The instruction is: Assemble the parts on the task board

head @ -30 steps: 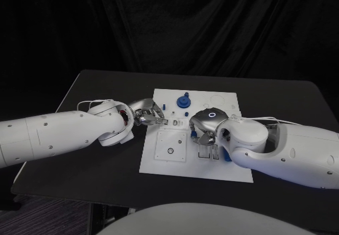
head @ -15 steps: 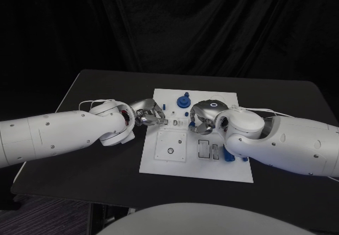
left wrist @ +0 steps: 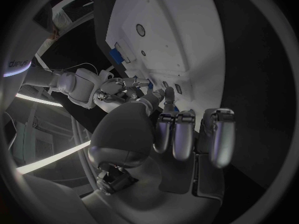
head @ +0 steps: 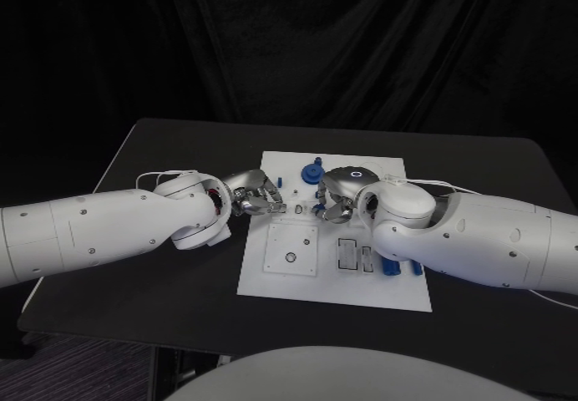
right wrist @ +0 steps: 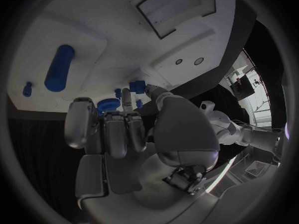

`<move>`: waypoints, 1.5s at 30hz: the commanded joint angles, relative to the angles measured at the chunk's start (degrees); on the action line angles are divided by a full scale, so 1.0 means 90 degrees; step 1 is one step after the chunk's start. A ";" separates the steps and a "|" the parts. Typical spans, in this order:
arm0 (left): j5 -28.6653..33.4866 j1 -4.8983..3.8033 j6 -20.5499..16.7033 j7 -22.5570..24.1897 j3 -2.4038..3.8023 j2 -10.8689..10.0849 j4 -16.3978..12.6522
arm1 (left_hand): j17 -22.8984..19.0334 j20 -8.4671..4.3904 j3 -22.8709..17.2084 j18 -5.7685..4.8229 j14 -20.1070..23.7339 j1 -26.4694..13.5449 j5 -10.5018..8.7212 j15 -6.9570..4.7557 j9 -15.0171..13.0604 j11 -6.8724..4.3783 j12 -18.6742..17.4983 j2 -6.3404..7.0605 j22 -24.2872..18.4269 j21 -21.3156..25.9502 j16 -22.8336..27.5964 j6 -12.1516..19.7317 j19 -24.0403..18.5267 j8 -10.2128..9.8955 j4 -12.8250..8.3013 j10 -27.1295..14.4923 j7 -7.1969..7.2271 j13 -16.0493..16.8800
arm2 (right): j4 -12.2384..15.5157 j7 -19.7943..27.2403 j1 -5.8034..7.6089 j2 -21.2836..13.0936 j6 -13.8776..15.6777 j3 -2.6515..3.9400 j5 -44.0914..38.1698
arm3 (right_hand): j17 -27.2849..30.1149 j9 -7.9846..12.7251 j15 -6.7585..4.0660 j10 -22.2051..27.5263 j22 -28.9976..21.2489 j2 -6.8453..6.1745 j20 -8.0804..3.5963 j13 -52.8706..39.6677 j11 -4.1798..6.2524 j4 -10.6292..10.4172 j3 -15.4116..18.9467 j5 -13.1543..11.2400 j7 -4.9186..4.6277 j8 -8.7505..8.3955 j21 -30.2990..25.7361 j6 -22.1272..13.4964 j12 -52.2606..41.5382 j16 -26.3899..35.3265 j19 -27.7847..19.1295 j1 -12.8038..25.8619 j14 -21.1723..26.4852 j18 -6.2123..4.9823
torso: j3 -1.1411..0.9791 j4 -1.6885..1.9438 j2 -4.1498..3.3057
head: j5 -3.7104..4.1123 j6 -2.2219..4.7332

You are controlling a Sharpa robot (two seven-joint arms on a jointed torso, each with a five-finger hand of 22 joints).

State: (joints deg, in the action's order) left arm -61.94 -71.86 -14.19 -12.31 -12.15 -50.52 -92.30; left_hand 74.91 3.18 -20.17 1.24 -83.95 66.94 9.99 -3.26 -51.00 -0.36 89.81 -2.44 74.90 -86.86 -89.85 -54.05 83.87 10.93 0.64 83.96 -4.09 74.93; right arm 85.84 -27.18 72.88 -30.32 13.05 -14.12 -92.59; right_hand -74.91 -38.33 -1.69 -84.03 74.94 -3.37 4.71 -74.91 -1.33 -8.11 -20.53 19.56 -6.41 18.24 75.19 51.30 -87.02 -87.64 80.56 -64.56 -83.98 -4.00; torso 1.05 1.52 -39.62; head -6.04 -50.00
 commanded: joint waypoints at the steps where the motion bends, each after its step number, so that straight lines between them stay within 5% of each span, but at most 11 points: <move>1: 0.0014 0.0017 0.0078 0.0018 0.0006 0.0021 0.0003 | 0.1677 0.0051 -0.0003 0.0058 -0.0672 -0.0038 0.0038 0.0045 -0.0006 0.0045 0.0022 -0.0020 0.1029 0.0037 -0.0017 0.0014 0.0111 0.0011 0.0032 0.0671 0.0001 0.1675 | -0.0033 -0.0155 -0.0022 0.0033 0.0064 0.0002 0.0047 | -0.1232 -0.0006 0.0005 -0.0091 0.1095 0.0017 0.0002 -0.1077 -0.0023 -0.0113 0.0072 -0.0306 0.0104 -0.0049 -0.0027 0.0040 0.0038 0.0035 -0.0055 0.0146 -0.0391 0.0009 | -0.0005 -0.0006 0.0010 | 0.0002 0.0000; 4: 0.0014 0.0023 0.0090 0.0015 0.0006 0.0032 0.0011 | 0.1677 0.0051 -0.0003 0.0058 -0.0672 -0.0038 0.0038 0.0045 -0.0006 0.0045 0.0022 -0.0020 0.1029 0.0037 -0.0017 0.0014 0.0111 0.0011 0.0032 0.0671 0.0001 0.1675 | -0.0054 -0.0192 -0.0028 0.0056 0.0042 0.0002 0.0048 | -0.1218 0.0006 0.0026 -0.0080 0.1083 -0.0009 0.0016 -0.1068 -0.0051 -0.0326 0.0289 -0.0594 0.0074 -0.0074 -0.0069 0.0041 0.0044 0.0044 -0.0076 0.0428 -0.0383 0.0001 | -0.0006 -0.0007 0.0014 | 0.0005 0.0000; 9: 0.0014 0.0034 0.0103 0.0014 0.0006 0.0040 0.0017 | 0.1677 0.0051 -0.0002 0.0058 -0.0672 -0.0042 0.0038 0.0045 -0.0007 0.0046 0.0022 -0.0020 0.1029 0.0038 -0.0017 0.0015 0.0110 0.0011 0.0034 0.0671 -0.0001 0.1675 | -0.0049 -0.0244 -0.0035 0.0052 0.0077 0.0003 0.0048 | -0.1223 0.0021 0.0037 -0.0071 0.1079 -0.0006 0.0036 -0.1065 -0.0059 -0.0712 0.0800 -0.1636 0.0070 -0.0116 -0.0093 0.0042 0.0049 0.0039 -0.0079 0.0874 -0.0386 -0.0005 | -0.0009 -0.0001 0.0014 | 0.0014 0.0000; 11: 0.0014 0.0038 0.0106 0.0013 0.0006 0.0039 0.0018 | 0.1677 0.0051 -0.0002 0.0058 -0.0672 -0.0042 0.0038 0.0045 -0.0007 0.0046 0.0022 -0.0020 0.1029 0.0038 -0.0017 0.0015 0.0110 0.0011 0.0034 0.0671 -0.0001 0.1675 | -0.0040 -0.0248 -0.0037 0.0039 0.0103 0.0003 0.0048 | -0.1232 0.0026 0.0038 -0.0070 0.1080 -0.0010 0.0038 -0.1065 -0.0065 -0.0828 0.0950 -0.1807 0.0069 -0.0128 -0.0093 0.0043 0.0050 0.0033 -0.0075 0.0998 -0.0392 -0.0004 | -0.0010 -0.0009 0.0014 | 0.0002 0.0000; 16: 0.0014 0.0047 0.0109 0.0012 0.0006 0.0026 0.0021 | 0.1677 0.0051 -0.0002 0.0058 -0.0672 -0.0042 0.0038 0.0045 -0.0007 0.0046 0.0022 -0.0020 0.1029 0.0038 -0.0017 0.0015 0.0110 0.0011 0.0034 0.0671 -0.0001 0.1675 | 0.0006 -0.0129 -0.0041 -0.0045 0.0312 0.0003 0.0048 | -0.1206 0.0058 0.0054 -0.0039 0.1056 0.0127 0.0043 -0.1044 -0.0084 -0.0961 0.1346 -0.1865 0.0042 -0.0205 -0.0171 -0.0033 0.0069 0.0049 -0.0127 0.1534 -0.0371 -0.0021 | -0.0011 -0.0010 0.0015 | -0.0013 0.0000; 22: 0.0014 0.0057 0.0104 0.0007 0.0006 -0.0007 0.0020 | 0.1677 0.0051 -0.0002 0.0058 -0.0672 -0.0042 0.0038 0.0045 -0.0007 0.0046 0.0022 -0.0020 0.1029 0.0038 -0.0017 0.0015 0.0110 0.0011 0.0034 0.0671 -0.0001 0.1675 | 0.0099 0.0403 -0.0042 -0.0232 0.1071 0.0003 0.0048 | -0.1229 0.0157 0.0092 -0.0053 0.1062 0.0195 0.0070 -0.1068 -0.0130 -0.0906 0.1437 -0.1855 -0.0015 -0.0353 -0.0160 -0.0196 0.0054 0.0033 -0.0125 0.1413 -0.0381 -0.0015 | -0.0015 -0.0019 0.0013 | -0.0039 0.0000; 23: 0.0014 0.0059 0.0102 0.0006 0.0006 -0.0015 0.0019 | 0.1677 0.0051 -0.0002 0.0058 -0.0672 -0.0042 0.0038 0.0045 -0.0007 0.0046 0.0022 -0.0020 0.1029 0.0038 -0.0017 0.0015 0.0110 0.0011 0.0034 0.0671 -0.0001 0.1675 | 0.0128 0.0605 -0.0042 -0.0288 0.1247 0.0003 0.0048 | -0.1246 0.0212 0.0113 -0.0059 0.1070 0.0221 0.0092 -0.1078 -0.0159 -0.0811 0.1398 -0.1811 -0.0036 -0.0411 -0.0137 -0.0249 0.0048 0.0020 -0.0111 0.1142 -0.0391 -0.0009 | -0.0015 -0.0023 0.0014 | -0.0041 0.0000; 26: 0.0014 0.0062 0.0097 0.0004 0.0006 -0.0031 0.0012 | 0.1677 0.0051 0.0000 0.0061 -0.0672 -0.0048 0.0038 0.0045 -0.0008 0.0047 0.0022 -0.0019 0.1020 0.0044 -0.0017 0.0016 0.0102 0.0010 0.0038 0.0671 -0.0001 0.1675 | 0.0205 0.0977 -0.0041 -0.0406 0.1483 0.0004 0.0048 | -0.1227 0.0416 0.0158 0.0014 0.1063 0.0197 0.0132 -0.1022 -0.0202 -0.0427 0.1218 -0.0660 -0.0103 -0.0624 -0.0162 -0.0452 0.0088 0.0031 -0.0140 0.0291 -0.0371 -0.0015 | -0.0015 -0.0028 0.0012 | -0.0067 0.0000; 30: 0.0014 0.0066 0.0096 -0.0019 0.0006 -0.0047 -0.0003 | 0.1677 0.0051 -0.0001 0.0060 -0.0672 -0.0048 0.0038 0.0045 -0.0008 0.0047 0.0022 -0.0019 0.1022 0.0043 -0.0017 0.0016 0.0103 0.0010 0.0038 0.0671 -0.0001 0.1675 | 0.0415 0.1350 -0.0033 -0.0637 0.1434 0.0003 0.0048 | -0.1206 0.0852 0.0099 0.0112 0.1063 0.0116 0.0106 -0.0947 -0.0113 -0.0107 0.1030 0.0010 -0.0104 -0.1080 -0.0174 -0.0800 0.0154 0.0044 -0.0160 -0.0427 -0.0344 -0.0023 | -0.0019 -0.0032 0.0012 | -0.0081 0.0000; 36: 0.0014 0.0069 0.0087 -0.0037 0.0006 -0.0076 -0.0021 | 0.1677 0.0052 -0.0002 0.0059 -0.0672 -0.0047 0.0037 0.0045 -0.0009 0.0046 0.0022 -0.0018 0.1025 0.0042 -0.0017 0.0017 0.0106 0.0010 0.0036 0.0671 0.0000 0.1675 | 0.0680 0.1678 -0.0023 -0.0910 0.0861 0.0001 0.0048 | -0.1154 0.1378 0.0001 0.0235 0.1051 0.0034 0.0014 -0.0843 0.0016 0.0192 0.0667 0.0094 0.0035 -0.1508 -0.0237 -0.1057 0.0256 0.0084 -0.0216 -0.0988 -0.0293 -0.0030 | -0.0017 -0.0027 0.0017 | -0.0068 0.0000; 45: 0.0014 0.0075 0.0114 -0.0054 0.0006 -0.0073 -0.0013 | 0.1677 0.0052 -0.0011 0.0060 -0.0672 -0.0035 0.0035 0.0044 -0.0011 0.0044 0.0022 -0.0018 0.1022 0.0045 -0.0017 0.0021 0.0102 0.0008 0.0022 0.0671 0.0004 0.1675 | 0.0703 0.1739 -0.0023 -0.0958 0.0334 0.0000 0.0048 | -0.1343 0.1758 -0.0080 0.0082 0.1147 -0.0199 -0.0068 -0.0962 0.0099 0.0580 -0.0072 0.0022 0.0124 -0.1574 0.0062 -0.0877 0.0181 -0.0045 -0.0011 -0.1365 -0.0435 0.0040 | -0.0009 -0.0004 0.0010 | -0.0013 0.0000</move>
State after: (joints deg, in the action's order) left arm -61.95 -71.32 -13.57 -12.95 -12.13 -51.30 -92.29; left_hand 74.91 3.18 -20.17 1.24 -83.95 66.94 9.99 -3.26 -51.04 -0.36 89.81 -2.44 74.90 -86.64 -89.85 -54.04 83.87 10.93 0.64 83.96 -4.09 74.93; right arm 92.16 -13.10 72.65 -39.01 19.20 -14.14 -92.02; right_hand -74.91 -22.63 -1.90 -82.85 74.92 -4.83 3.98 -74.93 -0.45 -2.94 -20.89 19.92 -5.18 4.21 75.64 42.99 -85.17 -87.68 80.08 -76.80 -83.99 -4.01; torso 0.90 1.34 -39.50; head -6.23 -50.00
